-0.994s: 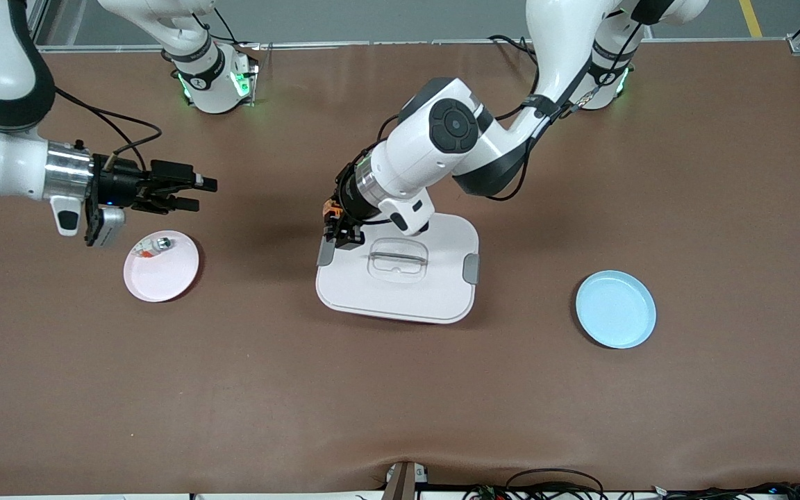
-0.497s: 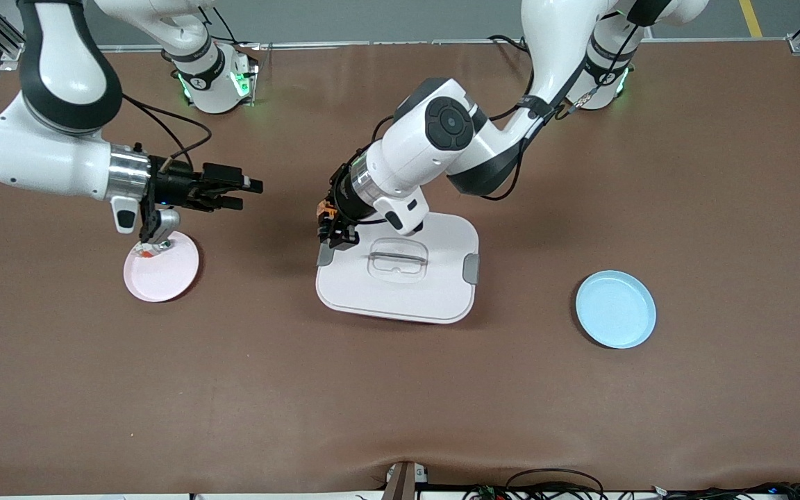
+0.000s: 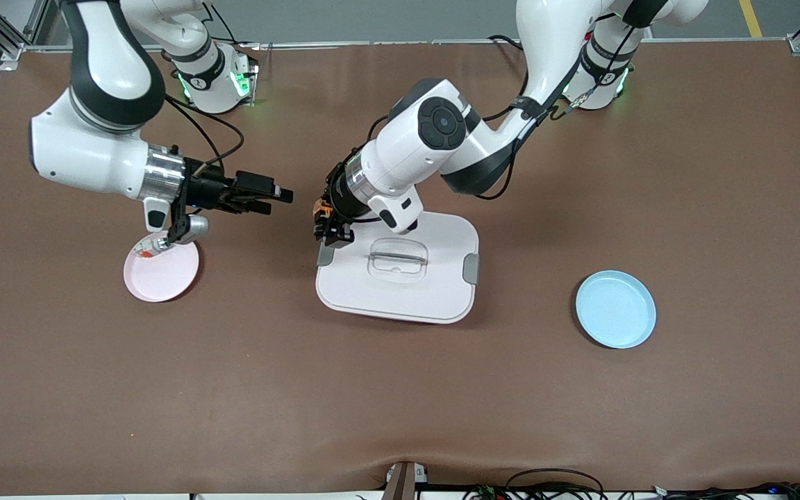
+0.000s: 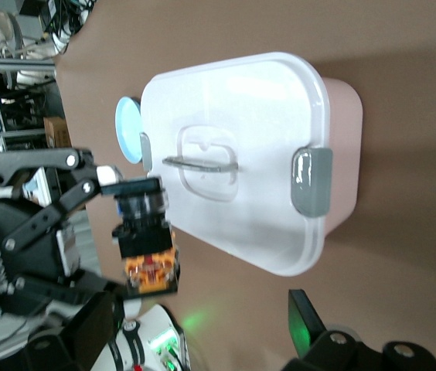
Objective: Transfer orange switch to right arm and place
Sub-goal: 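Reach the right gripper toward the switch held by the left gripper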
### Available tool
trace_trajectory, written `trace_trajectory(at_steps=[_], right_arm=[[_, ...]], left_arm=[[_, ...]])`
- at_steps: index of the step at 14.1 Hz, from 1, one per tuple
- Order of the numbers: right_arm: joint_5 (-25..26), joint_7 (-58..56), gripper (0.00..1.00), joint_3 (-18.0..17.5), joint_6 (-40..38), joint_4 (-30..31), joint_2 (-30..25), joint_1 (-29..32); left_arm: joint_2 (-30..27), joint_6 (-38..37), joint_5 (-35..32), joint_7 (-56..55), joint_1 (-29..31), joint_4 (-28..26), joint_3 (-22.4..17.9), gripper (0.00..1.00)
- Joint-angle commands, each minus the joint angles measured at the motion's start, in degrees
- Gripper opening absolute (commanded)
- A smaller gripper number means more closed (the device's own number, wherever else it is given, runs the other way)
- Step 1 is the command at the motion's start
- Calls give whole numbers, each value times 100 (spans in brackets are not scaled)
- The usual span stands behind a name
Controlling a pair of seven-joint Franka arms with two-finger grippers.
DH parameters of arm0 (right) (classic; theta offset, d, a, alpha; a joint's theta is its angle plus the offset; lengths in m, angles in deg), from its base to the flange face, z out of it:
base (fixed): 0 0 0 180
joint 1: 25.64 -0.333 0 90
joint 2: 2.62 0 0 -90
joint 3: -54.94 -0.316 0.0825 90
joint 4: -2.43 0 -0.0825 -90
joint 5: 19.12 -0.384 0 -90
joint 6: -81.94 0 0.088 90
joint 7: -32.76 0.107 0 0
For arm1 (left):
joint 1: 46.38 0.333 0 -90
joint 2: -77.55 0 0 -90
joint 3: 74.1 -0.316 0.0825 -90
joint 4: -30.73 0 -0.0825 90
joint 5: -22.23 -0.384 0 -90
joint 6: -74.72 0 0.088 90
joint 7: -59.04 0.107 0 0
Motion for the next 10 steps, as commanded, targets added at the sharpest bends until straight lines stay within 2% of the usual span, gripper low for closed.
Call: trace_trajectory(at_steps=[1, 10], right_arm=[[-416, 184, 100, 38, 292, -122, 184, -262], [-488, 184, 100, 38, 784, -193, 317, -719]], left_arm=[[68, 28, 116, 5, -85, 150, -68, 0], [68, 36, 107, 14, -121, 150, -113, 0]])
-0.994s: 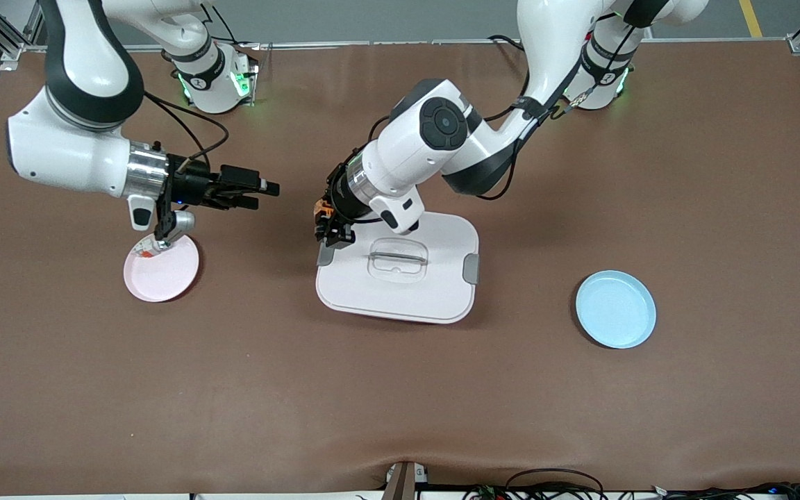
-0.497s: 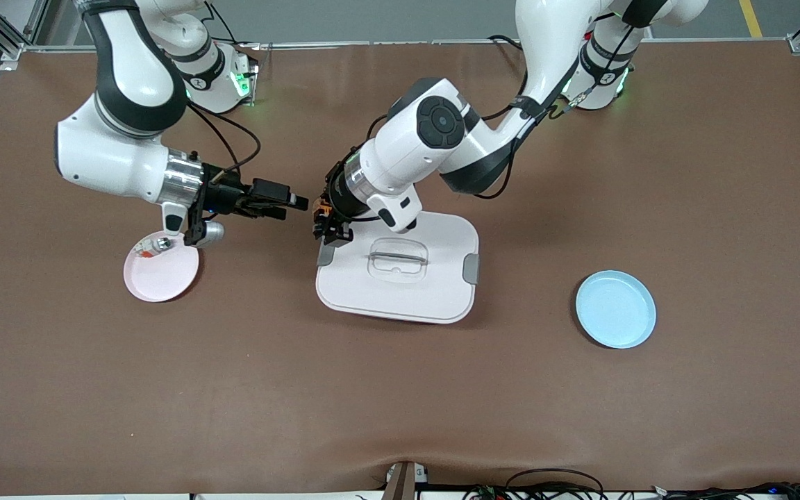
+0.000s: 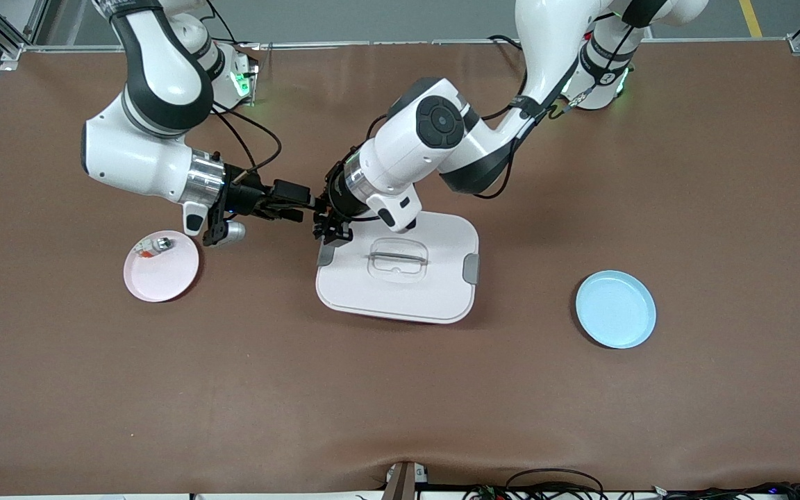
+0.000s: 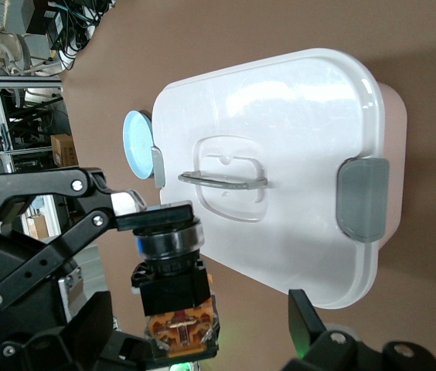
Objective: Transfer orange switch to right arm and place
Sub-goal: 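Close the right gripper on the switch beside the left gripper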
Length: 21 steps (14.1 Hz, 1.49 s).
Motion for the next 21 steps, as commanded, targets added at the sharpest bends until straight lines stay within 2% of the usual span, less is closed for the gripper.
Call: trace_trajectory(at_steps=[1, 8, 10, 12, 19, 21], right_arm=[[-150, 50, 100, 38, 101, -69, 50, -128], [-141, -134, 100, 38, 101, -95, 50, -137], [-141, -143, 90, 38, 101, -139, 94, -155], [-141, -152, 87, 38, 171, -253, 208, -190], [-150, -486, 61, 38, 207, -297, 323, -181], [-150, -486, 44, 38, 207, -297, 314, -190]], left_arm=[[68, 36, 107, 14, -106, 149, -113, 0], [76, 36, 98, 58, -88, 140, -122, 0], [76, 36, 98, 84, -80, 140, -122, 0], [68, 28, 98, 85, -71, 140, -122, 0], [50, -43, 98, 85, -53, 132, -122, 0], [50, -52, 98, 85, -53, 123, -122, 0]])
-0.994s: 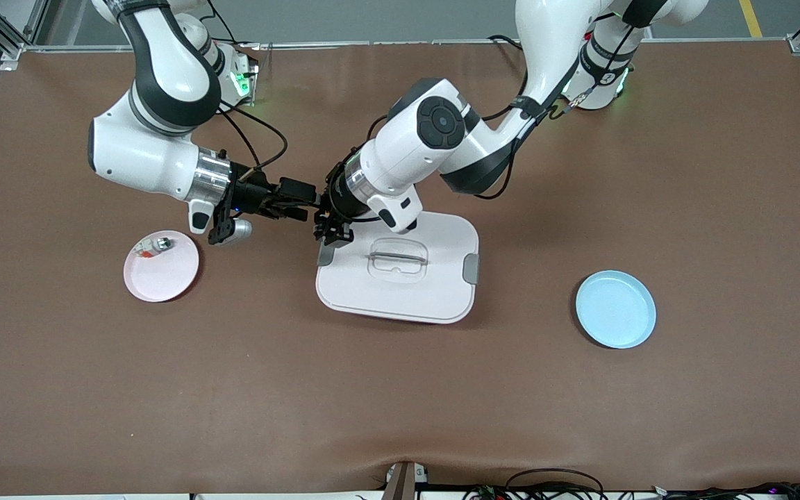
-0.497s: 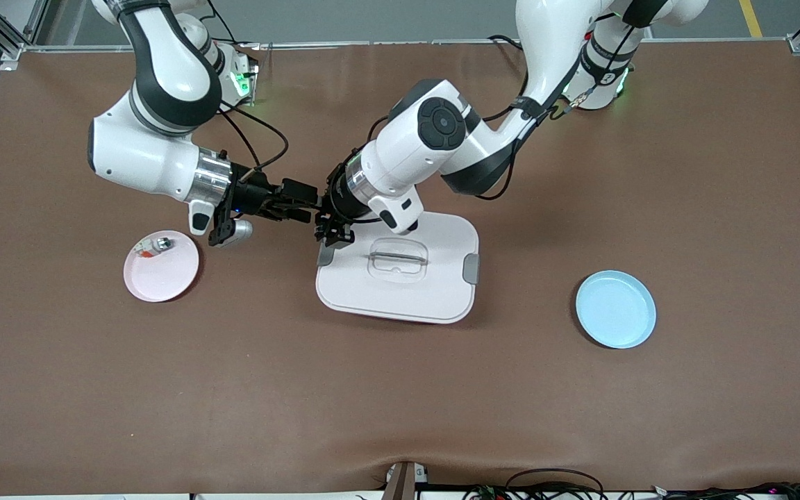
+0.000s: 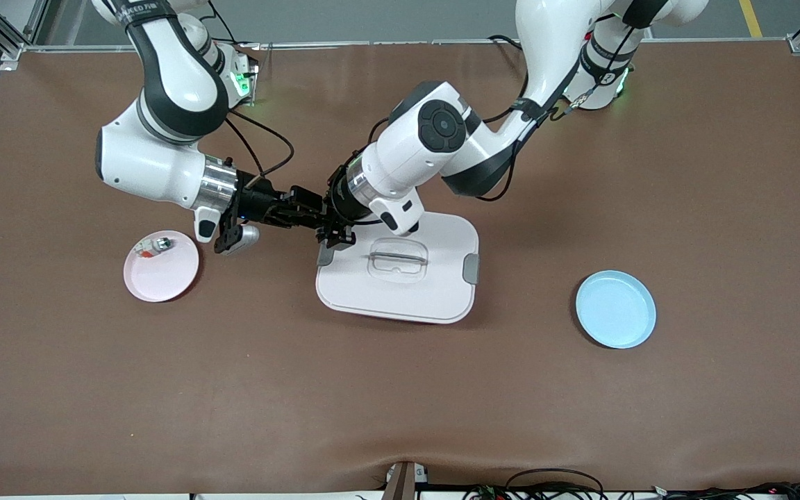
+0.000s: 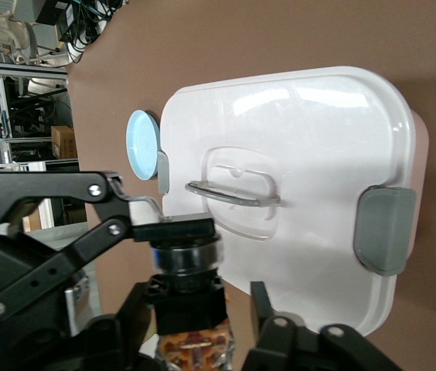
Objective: Transfer orange switch to right arm and place
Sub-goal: 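Close the right gripper on the switch beside the left gripper, then carry the switch to the pink plate while the left gripper withdraws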
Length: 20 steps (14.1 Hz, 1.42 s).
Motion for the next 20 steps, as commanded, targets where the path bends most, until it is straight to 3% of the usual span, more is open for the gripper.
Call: trace_trajectory(at_steps=[1, 2, 3, 4, 5, 6, 8, 11, 14, 20], right_arm=[[-93, -109, 36, 41, 44, -42, 52, -64], [-93, -109, 24, 41, 44, -42, 52, -81], [-93, -109, 6, 41, 44, -42, 43, -82], [-93, -83, 0, 41, 36, -42, 43, -82], [-93, -48, 0, 41, 36, -42, 43, -82], [-93, -39, 0, 41, 36, -42, 43, -82], [-93, -38, 0, 41, 36, -51, 43, -99], [46, -126, 0, 58, -25, -199, 43, -82], [1089, -503, 0, 103, -104, -393, 51, 76], [2586, -1706, 0, 103, -570, -508, 25, 393]], left_arm=[[19, -46, 89, 65, -51, 115, -67, 0], [19, -46, 98, 65, -42, 115, -67, 0], [19, -46, 89, 47, -51, 115, -67, 1], [-7, -54, 89, 30, -33, 115, -67, 6], [-7, -63, 89, 29, -33, 115, -67, 17], [-16, -89, 72, 38, -33, 115, -76, 34], [-33, -90, 45, 56, -24, 115, -163, 100], [-60, -107, 45, 65, -25, 115, -313, 100], [-314, -519, -201, 327, 107, 115, -340, 100], [-701, -1766, -401, 1749, 976, 115, -471, 100]])
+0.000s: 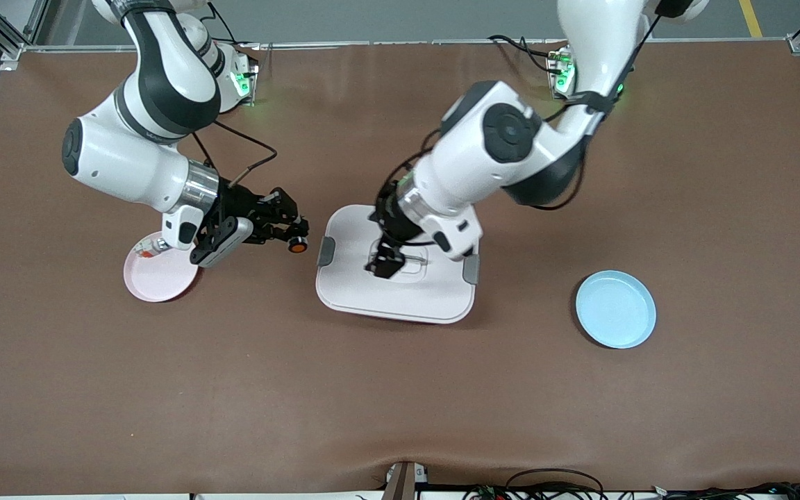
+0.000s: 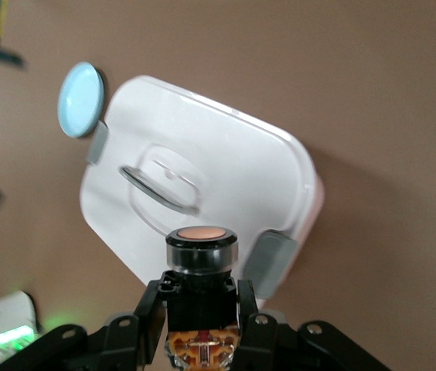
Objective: Transfer orange switch to right arm and place
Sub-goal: 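Carry the switch to the pink plate while the left gripper withdraws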
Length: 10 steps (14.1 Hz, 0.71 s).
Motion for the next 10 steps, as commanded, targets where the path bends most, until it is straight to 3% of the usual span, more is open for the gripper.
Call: trace_trajectory(at_steps=[1, 3, 7, 10], right_arm=[[562, -694, 0, -34, -295, -94, 5, 251], [1185, -1152, 0, -34, -637, -94, -3, 427], [2319, -2099, 0, -43, -779, 29, -47, 770], [2673, -3101, 0, -43, -788, 178, -74, 1112]], left_arm=[[-175, -633, -447, 700, 385, -68, -38, 100], [-175, -941, -1018, 1306, 614, -77, -29, 100], [-228, -1548, -1546, 2887, 1176, -121, -29, 100], [-272, -1672, -1924, 4100, 1615, -139, -29, 100]])
